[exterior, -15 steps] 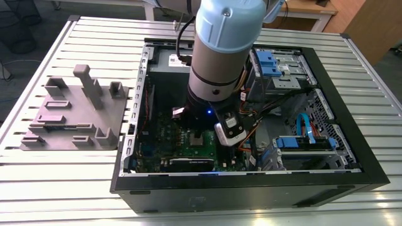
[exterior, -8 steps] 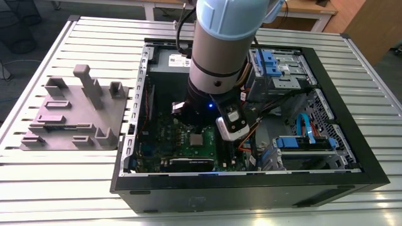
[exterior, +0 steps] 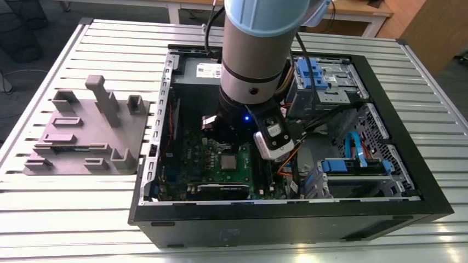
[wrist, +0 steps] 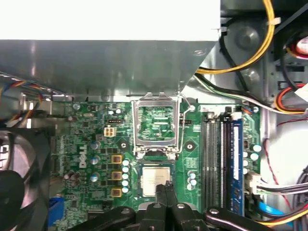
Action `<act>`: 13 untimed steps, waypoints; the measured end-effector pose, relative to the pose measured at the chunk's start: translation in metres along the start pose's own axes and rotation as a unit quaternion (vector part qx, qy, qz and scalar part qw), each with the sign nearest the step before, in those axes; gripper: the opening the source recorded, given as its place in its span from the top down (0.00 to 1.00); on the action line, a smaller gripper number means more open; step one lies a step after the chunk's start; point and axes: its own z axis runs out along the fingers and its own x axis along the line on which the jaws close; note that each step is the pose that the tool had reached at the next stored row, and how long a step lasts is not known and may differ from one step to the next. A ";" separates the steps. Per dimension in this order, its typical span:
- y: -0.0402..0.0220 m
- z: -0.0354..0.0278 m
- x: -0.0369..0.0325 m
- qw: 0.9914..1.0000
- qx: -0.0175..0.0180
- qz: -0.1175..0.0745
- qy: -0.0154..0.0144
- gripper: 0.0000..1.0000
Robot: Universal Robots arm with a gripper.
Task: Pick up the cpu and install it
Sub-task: 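Close the cpu cover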
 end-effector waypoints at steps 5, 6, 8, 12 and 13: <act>0.0000 -0.0006 0.0001 1.000 0.000 -0.020 -0.002 0.89; 0.0000 -0.0006 0.0001 1.000 0.000 -0.029 -0.001 0.89; 0.0000 -0.0006 0.0001 0.999 0.000 -0.048 0.000 0.89; 0.0000 -0.0006 0.0001 0.996 0.001 -0.084 0.002 0.89; 0.0000 -0.0006 0.0001 0.996 0.001 -0.093 0.002 0.89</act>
